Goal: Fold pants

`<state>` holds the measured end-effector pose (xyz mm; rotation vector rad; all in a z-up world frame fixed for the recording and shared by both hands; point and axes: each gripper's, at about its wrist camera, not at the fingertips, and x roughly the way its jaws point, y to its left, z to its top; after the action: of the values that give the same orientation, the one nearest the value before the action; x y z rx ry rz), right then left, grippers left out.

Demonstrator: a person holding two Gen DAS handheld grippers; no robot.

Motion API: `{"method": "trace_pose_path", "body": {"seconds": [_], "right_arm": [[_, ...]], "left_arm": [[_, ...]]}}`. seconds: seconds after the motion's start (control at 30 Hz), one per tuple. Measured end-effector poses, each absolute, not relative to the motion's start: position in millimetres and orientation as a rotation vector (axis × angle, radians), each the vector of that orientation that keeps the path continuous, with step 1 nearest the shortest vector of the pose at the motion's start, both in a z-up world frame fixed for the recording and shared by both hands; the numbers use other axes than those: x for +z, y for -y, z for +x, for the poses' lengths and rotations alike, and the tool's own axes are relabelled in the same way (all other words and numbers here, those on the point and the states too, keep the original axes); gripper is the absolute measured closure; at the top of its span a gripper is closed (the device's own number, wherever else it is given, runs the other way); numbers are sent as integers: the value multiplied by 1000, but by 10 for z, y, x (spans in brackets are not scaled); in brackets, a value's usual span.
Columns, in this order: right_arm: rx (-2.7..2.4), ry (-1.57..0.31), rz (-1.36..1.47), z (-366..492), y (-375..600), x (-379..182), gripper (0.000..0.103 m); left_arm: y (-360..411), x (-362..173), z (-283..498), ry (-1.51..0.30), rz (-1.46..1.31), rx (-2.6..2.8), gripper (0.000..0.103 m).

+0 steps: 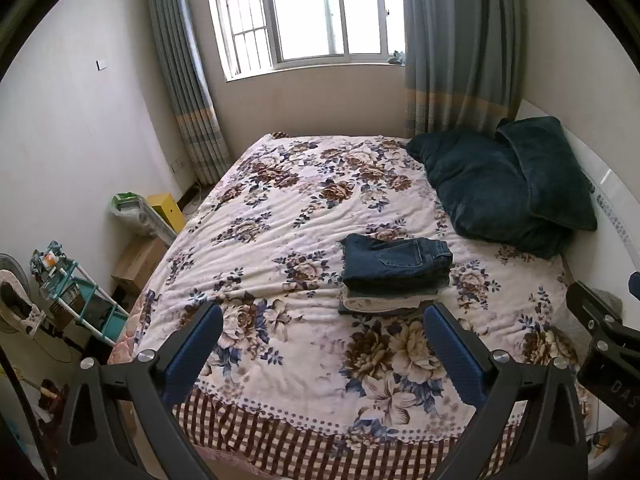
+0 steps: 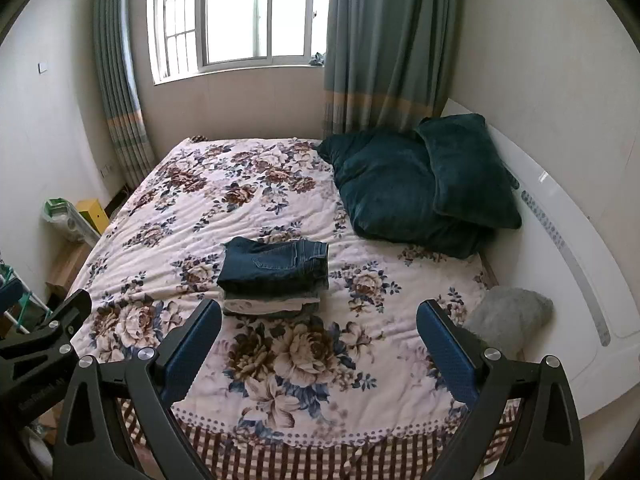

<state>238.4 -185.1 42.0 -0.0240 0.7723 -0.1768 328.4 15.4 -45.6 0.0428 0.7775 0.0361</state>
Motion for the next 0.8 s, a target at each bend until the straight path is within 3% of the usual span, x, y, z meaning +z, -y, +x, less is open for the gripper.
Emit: {"method": "trace_pose_path", "body": {"seconds": [0.8], "right_arm": [[-174,-773,-24,2360,1768,319,2]], "left_arm": [[-167,-449,3311,-761,38,56,0]]}}
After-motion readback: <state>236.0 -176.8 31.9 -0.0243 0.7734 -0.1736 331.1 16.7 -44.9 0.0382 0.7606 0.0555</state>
